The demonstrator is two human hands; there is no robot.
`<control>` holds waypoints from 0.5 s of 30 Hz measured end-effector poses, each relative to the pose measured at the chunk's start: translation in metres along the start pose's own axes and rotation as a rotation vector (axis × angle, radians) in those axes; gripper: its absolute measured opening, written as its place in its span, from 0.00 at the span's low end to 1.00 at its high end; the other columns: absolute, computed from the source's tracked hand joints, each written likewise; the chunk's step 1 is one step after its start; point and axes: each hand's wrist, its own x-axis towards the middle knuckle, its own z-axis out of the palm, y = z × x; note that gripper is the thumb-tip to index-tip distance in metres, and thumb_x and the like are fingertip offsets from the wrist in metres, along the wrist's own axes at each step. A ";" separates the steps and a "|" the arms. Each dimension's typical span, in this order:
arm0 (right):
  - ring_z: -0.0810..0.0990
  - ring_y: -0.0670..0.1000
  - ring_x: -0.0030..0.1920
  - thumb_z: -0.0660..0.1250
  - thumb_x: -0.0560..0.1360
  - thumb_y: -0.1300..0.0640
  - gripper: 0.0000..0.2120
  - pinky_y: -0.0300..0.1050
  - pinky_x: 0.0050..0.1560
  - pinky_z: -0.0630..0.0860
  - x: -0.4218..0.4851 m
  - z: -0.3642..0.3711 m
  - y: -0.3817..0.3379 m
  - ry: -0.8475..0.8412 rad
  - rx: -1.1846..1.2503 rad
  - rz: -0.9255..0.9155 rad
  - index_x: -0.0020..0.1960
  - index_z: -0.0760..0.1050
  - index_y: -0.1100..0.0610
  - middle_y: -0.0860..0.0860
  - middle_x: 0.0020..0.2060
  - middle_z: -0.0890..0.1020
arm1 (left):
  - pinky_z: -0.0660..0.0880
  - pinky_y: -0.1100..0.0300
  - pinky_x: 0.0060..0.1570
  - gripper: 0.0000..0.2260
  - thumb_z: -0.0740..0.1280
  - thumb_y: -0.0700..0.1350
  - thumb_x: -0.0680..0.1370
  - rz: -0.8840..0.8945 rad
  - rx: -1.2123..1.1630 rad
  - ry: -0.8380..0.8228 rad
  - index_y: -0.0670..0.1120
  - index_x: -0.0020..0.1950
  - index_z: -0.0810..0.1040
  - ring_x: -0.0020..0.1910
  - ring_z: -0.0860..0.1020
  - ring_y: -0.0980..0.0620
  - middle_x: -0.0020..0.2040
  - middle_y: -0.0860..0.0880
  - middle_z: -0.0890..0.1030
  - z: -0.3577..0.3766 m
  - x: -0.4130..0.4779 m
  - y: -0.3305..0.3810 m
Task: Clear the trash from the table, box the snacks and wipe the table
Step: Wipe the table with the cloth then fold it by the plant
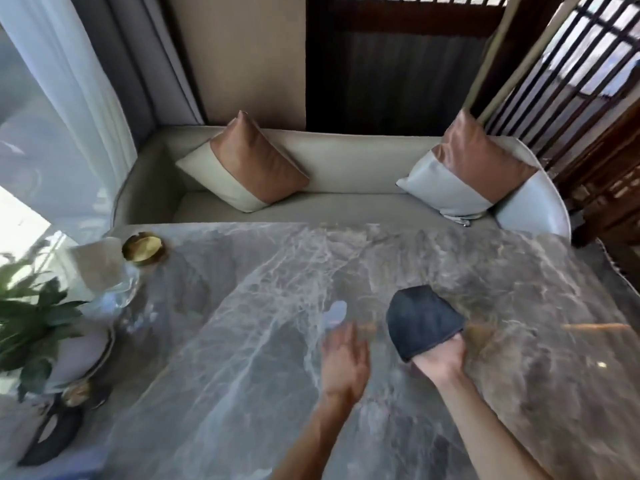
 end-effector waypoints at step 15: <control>0.68 0.54 0.71 0.48 0.78 0.35 0.32 0.50 0.68 0.69 0.106 0.000 0.032 0.157 -0.631 -0.205 0.75 0.62 0.52 0.53 0.74 0.66 | 0.48 0.43 0.76 0.27 0.46 0.56 0.80 -0.054 0.445 0.252 0.51 0.78 0.52 0.79 0.48 0.50 0.79 0.50 0.52 -0.017 0.050 -0.229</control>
